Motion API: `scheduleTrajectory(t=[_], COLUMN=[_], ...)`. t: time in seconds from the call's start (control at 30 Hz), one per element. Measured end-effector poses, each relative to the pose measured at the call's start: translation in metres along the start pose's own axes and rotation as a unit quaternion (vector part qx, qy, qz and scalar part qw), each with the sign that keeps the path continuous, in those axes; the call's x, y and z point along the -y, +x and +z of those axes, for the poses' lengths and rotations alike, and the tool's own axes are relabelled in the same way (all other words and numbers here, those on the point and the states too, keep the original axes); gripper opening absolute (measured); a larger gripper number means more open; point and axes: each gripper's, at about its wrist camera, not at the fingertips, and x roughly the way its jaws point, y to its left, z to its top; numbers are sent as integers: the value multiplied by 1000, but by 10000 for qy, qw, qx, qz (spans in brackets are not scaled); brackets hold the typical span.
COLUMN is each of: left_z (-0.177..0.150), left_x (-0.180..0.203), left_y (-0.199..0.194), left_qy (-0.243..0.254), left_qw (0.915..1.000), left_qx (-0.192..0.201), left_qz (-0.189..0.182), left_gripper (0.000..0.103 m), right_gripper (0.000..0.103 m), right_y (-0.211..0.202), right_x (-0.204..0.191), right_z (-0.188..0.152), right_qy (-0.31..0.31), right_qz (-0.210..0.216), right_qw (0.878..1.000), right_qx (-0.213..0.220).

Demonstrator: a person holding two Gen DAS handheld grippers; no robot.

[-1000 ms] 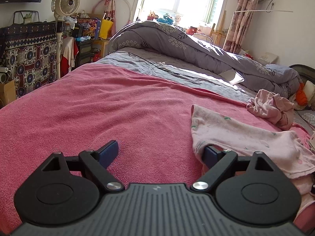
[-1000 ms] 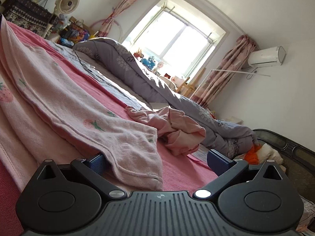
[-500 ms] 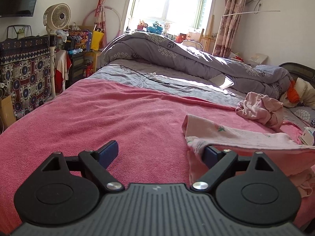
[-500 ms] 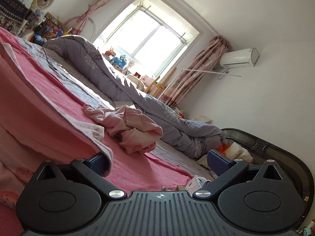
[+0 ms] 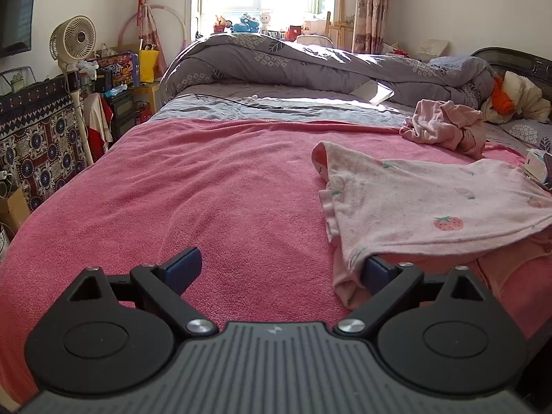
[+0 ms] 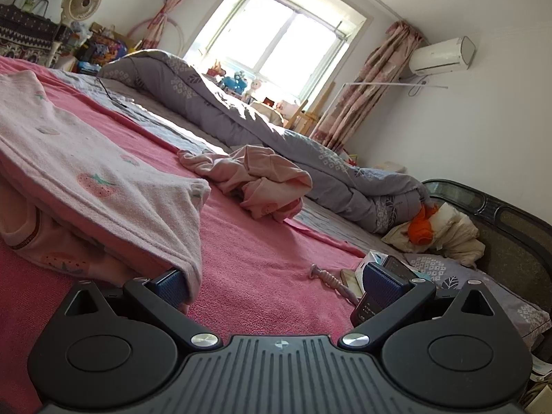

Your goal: Fold clothes

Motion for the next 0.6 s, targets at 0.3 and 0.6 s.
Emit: scheduleTrajectory(t=[0.3, 0.6], left_z=[24, -10], left_x=[-7, 1], left_y=[-14, 16], left_qy=[-112, 196], left_qw=[9991, 9989], left_qx=[390, -425], left_qz=[-78, 43], left_gripper=[101, 102], right_gripper=[103, 103], right_y=[-16, 2], right_x=[30, 12], right_z=[19, -12], right_qy=[560, 236], right_qz=[-75, 350], right_qw=[9978, 9987], right_qx=[357, -282])
